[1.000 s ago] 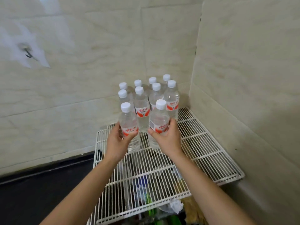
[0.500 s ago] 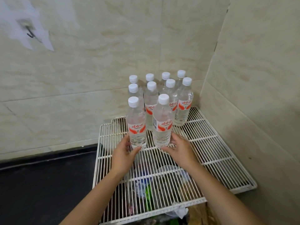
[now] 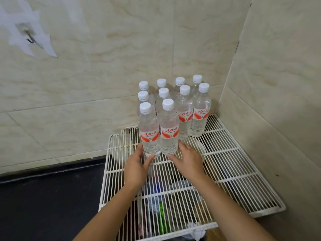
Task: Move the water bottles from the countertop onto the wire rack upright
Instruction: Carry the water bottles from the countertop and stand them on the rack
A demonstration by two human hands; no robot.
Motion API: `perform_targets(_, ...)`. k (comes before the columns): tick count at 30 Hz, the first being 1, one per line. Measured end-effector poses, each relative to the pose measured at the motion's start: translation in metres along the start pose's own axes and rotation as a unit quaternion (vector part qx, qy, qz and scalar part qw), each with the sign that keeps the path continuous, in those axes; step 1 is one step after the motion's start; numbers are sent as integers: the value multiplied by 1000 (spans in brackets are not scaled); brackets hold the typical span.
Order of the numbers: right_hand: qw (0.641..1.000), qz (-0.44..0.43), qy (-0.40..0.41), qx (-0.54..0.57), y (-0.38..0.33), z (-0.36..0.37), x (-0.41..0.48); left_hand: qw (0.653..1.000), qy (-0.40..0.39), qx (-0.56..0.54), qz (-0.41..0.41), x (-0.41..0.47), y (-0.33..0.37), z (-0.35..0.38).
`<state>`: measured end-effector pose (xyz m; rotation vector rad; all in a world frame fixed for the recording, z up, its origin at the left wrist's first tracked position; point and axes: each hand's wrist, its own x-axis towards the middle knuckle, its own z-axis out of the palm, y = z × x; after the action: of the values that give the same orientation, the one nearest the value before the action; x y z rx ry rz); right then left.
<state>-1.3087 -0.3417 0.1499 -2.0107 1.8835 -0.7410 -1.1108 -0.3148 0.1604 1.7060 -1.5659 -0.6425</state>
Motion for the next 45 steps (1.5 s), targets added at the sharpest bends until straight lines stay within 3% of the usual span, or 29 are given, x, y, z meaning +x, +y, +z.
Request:
perform_targets(7, 999, 15, -36, -26, -6, -5, -1, 1000, -12, 21, 15, -1, -3, -1)
perform_targets(11, 997, 21, -74, 23, -10, -17, -7, 999, -31, 20, 12, -10, 11, -7)
perform_targets(14, 998, 19, -58, 22, -10, -26, -24, 998, -26, 56, 30, -33, 12, -17)
perform_targets(18, 994, -50, -56, -83, -10, -28, -49, 975, -10, 221, 20, -76, -8, -38)
perform_targets(23, 981, -176, -28, -76, -40, -14, -63, 947, 36, 317, -46, -115, -28, -77)
perform_targets(28, 968, -238, -55, -58, -110, 15, -79, 922, 111, 364, -70, -153, -48, -145)
perform_targets(36, 941, -327, -26, -84, -270, 87, -142, 890, 209, 389, -115, -237, -124, -293)
perform_targets(45, 889, -432, -146, -37, -517, 227, -262, 836, 254, 424, -238, -390, -260, -501)
